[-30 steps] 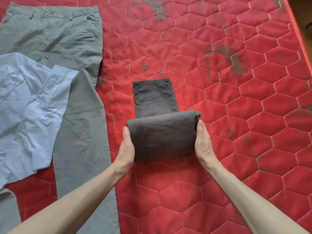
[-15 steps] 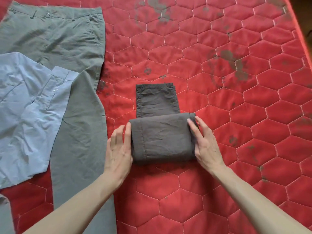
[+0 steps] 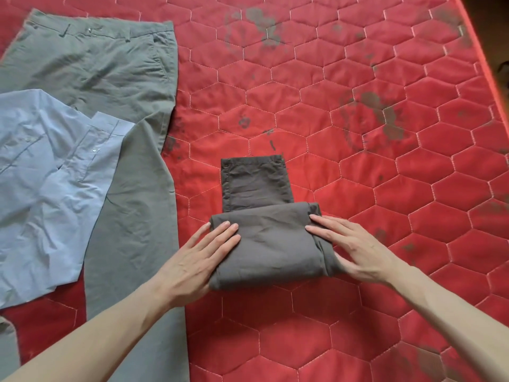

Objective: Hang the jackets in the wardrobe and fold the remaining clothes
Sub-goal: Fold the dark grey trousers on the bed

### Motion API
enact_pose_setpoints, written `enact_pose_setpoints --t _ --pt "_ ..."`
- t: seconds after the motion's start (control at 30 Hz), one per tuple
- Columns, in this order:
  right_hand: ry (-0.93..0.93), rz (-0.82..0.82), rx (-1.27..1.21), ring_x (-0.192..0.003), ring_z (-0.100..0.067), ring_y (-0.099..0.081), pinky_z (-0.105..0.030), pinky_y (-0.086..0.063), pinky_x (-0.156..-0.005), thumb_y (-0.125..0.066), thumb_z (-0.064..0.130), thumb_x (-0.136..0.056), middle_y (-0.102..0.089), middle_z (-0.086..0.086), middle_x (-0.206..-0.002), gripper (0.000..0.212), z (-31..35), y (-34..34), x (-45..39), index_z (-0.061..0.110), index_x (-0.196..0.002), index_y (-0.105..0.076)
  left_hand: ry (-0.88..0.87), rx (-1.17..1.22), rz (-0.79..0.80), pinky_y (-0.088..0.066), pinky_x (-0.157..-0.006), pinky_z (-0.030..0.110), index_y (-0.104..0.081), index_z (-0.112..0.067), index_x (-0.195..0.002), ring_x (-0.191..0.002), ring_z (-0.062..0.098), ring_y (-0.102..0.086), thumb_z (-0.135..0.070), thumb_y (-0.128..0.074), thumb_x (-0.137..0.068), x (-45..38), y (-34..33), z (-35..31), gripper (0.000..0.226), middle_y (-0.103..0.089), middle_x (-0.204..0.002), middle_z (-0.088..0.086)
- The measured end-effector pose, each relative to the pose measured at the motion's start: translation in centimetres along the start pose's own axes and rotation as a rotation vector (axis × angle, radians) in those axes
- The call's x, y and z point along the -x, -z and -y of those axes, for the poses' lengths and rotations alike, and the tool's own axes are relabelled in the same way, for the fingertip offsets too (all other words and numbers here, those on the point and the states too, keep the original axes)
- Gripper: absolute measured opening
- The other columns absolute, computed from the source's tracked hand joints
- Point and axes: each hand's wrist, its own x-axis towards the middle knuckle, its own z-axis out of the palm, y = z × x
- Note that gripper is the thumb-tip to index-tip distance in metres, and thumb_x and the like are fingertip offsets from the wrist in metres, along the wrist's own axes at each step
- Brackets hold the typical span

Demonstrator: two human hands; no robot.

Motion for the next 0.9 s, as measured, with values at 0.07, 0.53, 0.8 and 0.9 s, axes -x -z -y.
enact_pose_setpoints --t 0.07,0.53,0.8,0.9 --pt "-0.011 -0.099 -0.129 -0.154 -0.010 -0.028 -0.046 -0.034 -0.120 -0.048 0.027 -0.095 -0.033 0.020 -0.164 0.061 0.6 -0.4 0.4 0.038 -0.154 -0.043 -0.023 0.135 -0.039 -0.015 -0.126 0.046 -0.029 -0.007 -0.160 -0.159 0.020 -0.014 -0.027 -0.051 -0.076 0.7 0.2 0.1 0.089 -0.017 -0.172 0.005" --pt "-0.632 -0.888 -1.199 -0.082 -0.018 -0.069 -0.031 -0.054 -0.076 -0.034 0.097 -0.076 -0.075 -0.006 -0.085 0.095 9.9 1.0 -4.6 0.013 -0.096 -0.074 0.880 1.079 -0.723 -0.044 -0.089 0.033 -0.060 -0.009 -0.108 -0.089 0.014 -0.058 -0.031 -0.029 -0.093 -2.7 2.6 -5.2 0.041 -0.067 -0.095 0.003" --pt "-0.545 -0.970 -1.185 -0.097 -0.017 -0.073 -0.028 -0.054 -0.092 -0.046 0.069 -0.088 -0.073 -0.005 -0.113 0.069 10.8 3.5 -9.5 0.014 -0.128 -0.059 1.275 1.194 -0.727 -0.032 -0.082 0.032 -0.053 -0.010 -0.080 -0.087 0.024 -0.054 -0.014 -0.030 -0.109 -6.2 3.4 -1.8 0.037 -0.059 -0.086 0.004" --pt "-0.544 -0.872 -1.044 -0.114 -0.006 -0.066 -0.022 -0.046 -0.102 -0.060 0.052 -0.097 -0.072 0.004 -0.118 0.047 9.8 2.7 -10.7 0.022 -0.132 -0.055 1.308 1.294 -0.662 -0.032 -0.111 0.031 -0.059 -0.006 -0.138 -0.138 0.030 -0.048 -0.039 -0.024 -0.112 -6.9 3.4 -0.7 0.055 -0.058 -0.145 0.014"
